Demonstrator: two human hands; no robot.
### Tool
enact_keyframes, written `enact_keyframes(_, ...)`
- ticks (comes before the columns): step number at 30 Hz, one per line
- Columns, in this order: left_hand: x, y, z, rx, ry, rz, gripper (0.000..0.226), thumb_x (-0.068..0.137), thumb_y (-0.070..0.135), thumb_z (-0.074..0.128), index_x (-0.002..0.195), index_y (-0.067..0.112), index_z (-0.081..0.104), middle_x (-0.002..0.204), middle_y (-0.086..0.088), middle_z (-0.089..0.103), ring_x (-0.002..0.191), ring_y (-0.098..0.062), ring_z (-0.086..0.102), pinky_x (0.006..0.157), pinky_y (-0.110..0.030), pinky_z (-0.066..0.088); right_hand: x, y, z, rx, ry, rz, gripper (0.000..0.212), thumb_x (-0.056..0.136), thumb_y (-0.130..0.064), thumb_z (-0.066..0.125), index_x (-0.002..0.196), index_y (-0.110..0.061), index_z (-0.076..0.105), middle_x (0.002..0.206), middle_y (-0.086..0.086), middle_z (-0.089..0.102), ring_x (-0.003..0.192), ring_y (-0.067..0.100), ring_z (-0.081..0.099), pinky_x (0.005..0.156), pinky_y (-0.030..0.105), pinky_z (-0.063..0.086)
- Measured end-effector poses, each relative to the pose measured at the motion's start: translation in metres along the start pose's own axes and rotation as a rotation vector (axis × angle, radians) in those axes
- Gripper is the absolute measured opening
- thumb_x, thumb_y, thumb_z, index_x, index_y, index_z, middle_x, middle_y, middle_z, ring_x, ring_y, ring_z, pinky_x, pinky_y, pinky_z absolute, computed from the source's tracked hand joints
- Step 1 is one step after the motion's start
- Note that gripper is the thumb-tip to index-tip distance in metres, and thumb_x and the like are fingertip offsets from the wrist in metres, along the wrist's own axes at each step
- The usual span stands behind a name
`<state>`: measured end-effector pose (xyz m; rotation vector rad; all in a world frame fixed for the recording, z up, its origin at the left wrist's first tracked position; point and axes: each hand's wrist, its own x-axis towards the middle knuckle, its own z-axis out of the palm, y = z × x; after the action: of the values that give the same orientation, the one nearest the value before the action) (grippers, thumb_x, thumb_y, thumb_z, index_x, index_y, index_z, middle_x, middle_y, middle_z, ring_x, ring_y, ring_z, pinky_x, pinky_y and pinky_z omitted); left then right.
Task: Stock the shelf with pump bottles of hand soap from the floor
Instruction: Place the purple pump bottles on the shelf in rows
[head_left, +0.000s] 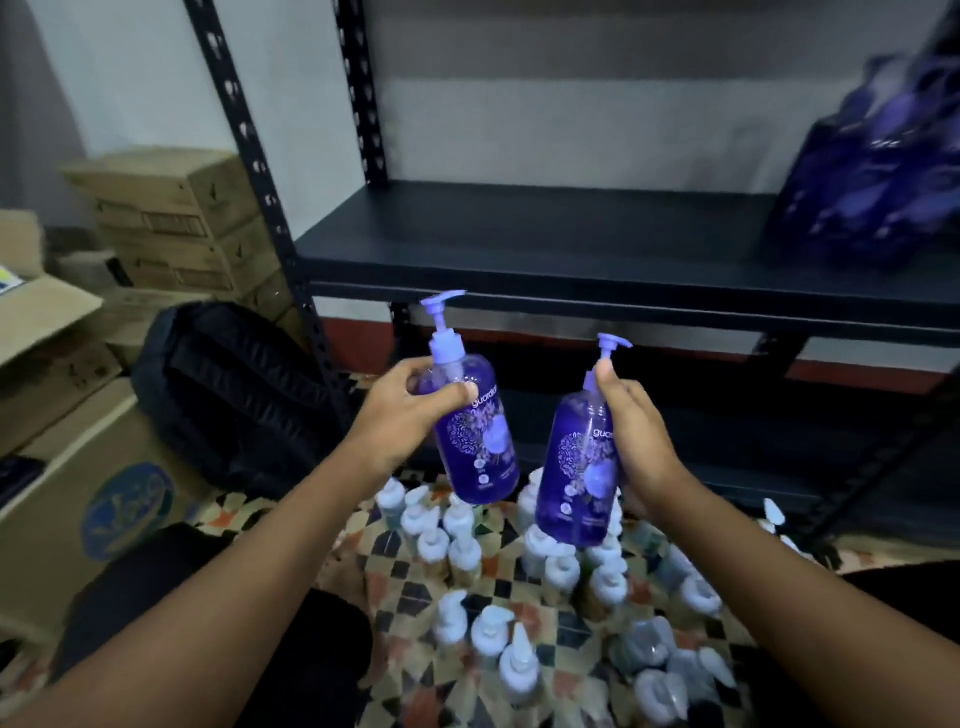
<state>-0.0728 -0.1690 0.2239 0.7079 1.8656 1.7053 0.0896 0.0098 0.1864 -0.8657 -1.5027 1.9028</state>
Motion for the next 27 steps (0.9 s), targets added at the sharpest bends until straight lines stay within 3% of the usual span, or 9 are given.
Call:
enact_keyframes(3, 0.001, 0.000, 0.035, -0.106, -0.023, -0.061, 0.054, 0.058, 0.044, 0.082, 0.102, 0.015, 0.074, 0.090, -0.006, 0.077, 0.079, -0.022, 0.070, 0.077, -0.036, 0.054, -0.009, -0.022, -0.022, 0.192, -0.075, 0.177, 0.045, 0.083, -0.064, 0.068, 0.082, -0.019, 0.063, 0.071, 0.003, 0.062, 0.061, 0.019, 0.061, 0.065, 0.032, 0.052)
enact_keyframes(7, -0.004, -0.012, 0.082, -0.250, -0.065, -0.178, 0.019, 0.077, 0.032, 0.079, 0.085, 0.015, 0.079, 0.087, -0.013, 0.075, 0.083, -0.029, 0.067, 0.081, -0.043, 0.053, -0.012, -0.039, -0.045, 0.251, -0.089, 0.253, 0.047, 0.091, -0.061, 0.059, 0.070, -0.019, 0.061, 0.066, 0.003, 0.059, 0.056, 0.018, 0.059, 0.060, 0.029, 0.052)
enact_keyframes(9, -0.004, -0.014, 0.101, -0.279, -0.098, -0.235, 0.027, 0.078, 0.037, 0.078, 0.090, 0.013, 0.078, 0.094, -0.019, 0.076, 0.084, -0.030, 0.069, 0.088, -0.049, 0.056, -0.010, -0.043, -0.054, 0.239, -0.098, 0.259, 0.052, 0.092, -0.063, 0.056, 0.066, -0.019, 0.063, 0.066, 0.003, 0.060, 0.057, 0.018, 0.060, 0.063, 0.030, 0.052)
enact_keyframes(13, 0.004, -0.015, 0.121, -0.228, -0.157, -0.274, 0.039, 0.088, 0.044, 0.069, 0.102, 0.008, 0.074, 0.101, -0.020, 0.076, 0.092, -0.037, 0.072, 0.094, -0.053, 0.055, -0.005, -0.044, -0.065, 0.260, -0.054, 0.338, 0.058, 0.089, -0.071, 0.054, 0.084, -0.014, 0.065, 0.076, 0.007, 0.066, 0.068, 0.024, 0.067, 0.075, 0.038, 0.058)
enact_keyframes(16, 0.008, -0.019, 0.133, -0.166, -0.240, -0.287, 0.047, 0.091, 0.054, 0.061, 0.108, 0.010, 0.070, 0.108, -0.019, 0.074, 0.095, -0.033, 0.072, 0.097, -0.052, 0.053, -0.002, -0.041, -0.072, 0.269, -0.076, 0.379, 0.065, 0.084, -0.077, 0.052, 0.094, -0.014, 0.066, 0.077, 0.008, 0.069, 0.066, 0.024, 0.070, 0.065, 0.035, 0.060)
enact_keyframes(19, 0.009, -0.017, 0.144, -0.129, -0.297, -0.313, 0.050, 0.099, 0.056, 0.048, 0.107, 0.011, 0.071, 0.109, -0.020, 0.073, 0.100, -0.037, 0.071, 0.100, -0.054, 0.052, 0.000, -0.041, -0.084, 0.269, -0.077, 0.426, 0.072, 0.080, -0.080, 0.052, 0.077, -0.010, 0.070, 0.079, 0.010, 0.072, 0.070, 0.025, 0.072, 0.069, 0.038, 0.060)
enact_keyframes(21, 0.011, -0.015, 0.149, -0.135, -0.342, -0.324, 0.056, 0.100, 0.057, 0.045, 0.108, 0.007, 0.069, 0.113, -0.025, 0.070, 0.108, -0.043, 0.067, 0.102, -0.057, 0.050, 0.000, -0.046, -0.092, 0.313, -0.110, 0.485, 0.059, 0.082, -0.069, 0.065, 0.082, -0.010, 0.069, 0.088, 0.011, 0.071, 0.082, 0.027, 0.070, 0.084, 0.042, 0.060)
enact_keyframes(24, 0.017, -0.015, 0.154, -0.119, -0.376, -0.365, 0.066, 0.097, 0.062, 0.046, 0.112, 0.001, 0.067, 0.115, -0.028, 0.069, 0.109, -0.046, 0.066, 0.101, -0.059, 0.050, -0.001, -0.052, -0.099, 0.363, -0.236, 0.493, 0.021, 0.079, -0.024, 0.074, 0.093, -0.012, 0.063, 0.091, 0.011, 0.066, 0.083, 0.026, 0.067, 0.086, 0.040, 0.059)
enact_keyframes(27, 0.020, -0.015, 0.156, -0.109, -0.434, -0.400, 0.072, 0.080, 0.062, 0.070, 0.123, 0.005, 0.059, 0.117, -0.024, 0.069, 0.100, -0.037, 0.073, 0.090, -0.054, 0.059, -0.004, -0.050, -0.109, 0.318, -0.306, 0.434, 0.027, 0.077, -0.001, 0.067, 0.104, -0.002, 0.066, 0.105, 0.021, 0.068, 0.094, 0.032, 0.069, 0.091, 0.047, 0.058)
